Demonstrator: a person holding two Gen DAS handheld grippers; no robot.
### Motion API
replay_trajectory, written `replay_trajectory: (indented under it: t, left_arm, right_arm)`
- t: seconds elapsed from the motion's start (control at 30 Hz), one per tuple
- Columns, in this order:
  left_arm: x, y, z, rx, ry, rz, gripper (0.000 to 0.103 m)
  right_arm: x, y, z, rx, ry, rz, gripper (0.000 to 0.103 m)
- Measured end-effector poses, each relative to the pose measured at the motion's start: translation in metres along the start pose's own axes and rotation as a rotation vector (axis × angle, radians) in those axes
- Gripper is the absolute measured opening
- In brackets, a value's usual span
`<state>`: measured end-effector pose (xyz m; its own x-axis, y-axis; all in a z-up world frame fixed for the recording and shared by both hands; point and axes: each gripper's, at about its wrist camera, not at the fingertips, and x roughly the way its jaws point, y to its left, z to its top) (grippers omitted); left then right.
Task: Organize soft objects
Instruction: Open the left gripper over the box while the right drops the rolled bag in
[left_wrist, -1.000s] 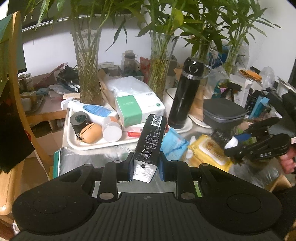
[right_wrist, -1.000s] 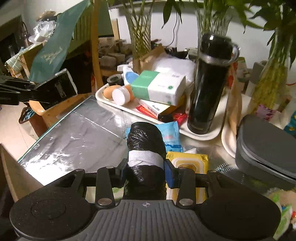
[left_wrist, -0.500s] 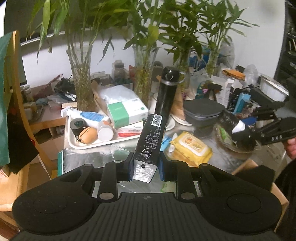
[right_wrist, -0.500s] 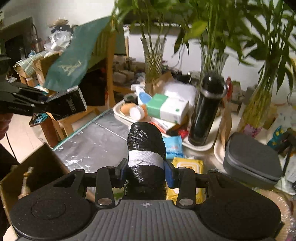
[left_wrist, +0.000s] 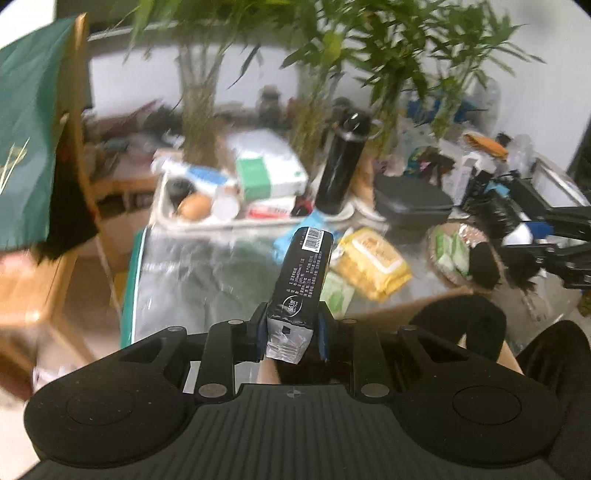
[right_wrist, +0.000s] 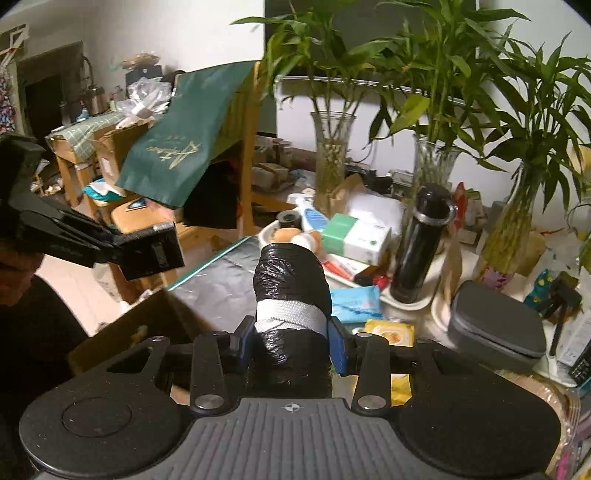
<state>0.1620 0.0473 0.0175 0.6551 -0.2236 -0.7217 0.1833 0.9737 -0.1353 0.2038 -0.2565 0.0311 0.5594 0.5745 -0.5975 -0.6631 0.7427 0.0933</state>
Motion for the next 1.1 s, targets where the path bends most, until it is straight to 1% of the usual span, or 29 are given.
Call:
replay_trajectory:
  t: [0.17,0.33,0.43,0.53,0.6,0.67,0.7,0.73,0.77,0.8,0.9,1.03,1.1]
  left_arm:
    - [-0.010,-0.002,-0.017,-0.072,0.033,-0.015,0.025]
    - [-0.014,-0.008,-0.033,-0.166,0.072,-0.001,0.025]
    - [-0.016,-0.010,-0.042,-0.237,0.089,0.035,0.025]
    - [-0.011,-0.013,-0.051,-0.279,0.107,0.086,0.026]
    - [-0.005,-0.013,-0.055,-0.307,0.126,0.064,0.026]
    - [-0.001,-0.012,-0.060,-0.330,0.153,0.017,0.028]
    - [0.001,-0.012,-0.062,-0.337,0.163,-0.018,0.036]
    - [0.001,-0.011,-0.064,-0.334,0.162,-0.038,0.042]
    - [-0.001,-0.012,-0.065,-0.325,0.156,-0.041,0.053]
    - [-0.004,-0.013,-0.067,-0.311,0.141,-0.039,0.056]
    - [-0.013,-0.015,-0.069,-0.259,0.110,-0.058,0.057]
    - [-0.023,-0.017,-0.070,-0.202,0.074,-0.030,0.057]
    - [-0.026,-0.018,-0.070,-0.180,0.061,-0.029,0.057]
  right_arm:
    - [-0.015,0.011,-0.012,0.018,-0.010,0.012,0.044]
    - [-0.027,0.020,-0.021,0.033,-0.021,0.028,0.044]
    - [-0.033,0.025,-0.025,0.034,-0.024,0.035,0.044]
    - [-0.038,0.031,-0.029,0.034,-0.025,0.041,0.044]
    - [-0.040,0.035,-0.032,0.030,-0.024,0.040,0.044]
    - [-0.043,0.038,-0.035,0.028,-0.022,0.043,0.044]
    - [-0.045,0.039,-0.037,0.026,-0.020,0.044,0.044]
    - [-0.047,0.041,-0.039,0.023,-0.018,0.045,0.044]
    - [-0.048,0.042,-0.042,0.020,-0.015,0.047,0.044]
    - [-0.049,0.043,-0.043,0.017,-0.014,0.051,0.044]
    - [-0.050,0.046,-0.049,0.009,-0.003,0.063,0.044]
    - [-0.046,0.049,-0.056,-0.004,0.010,0.085,0.044]
    - [-0.043,0.051,-0.057,-0.018,0.014,0.097,0.044]
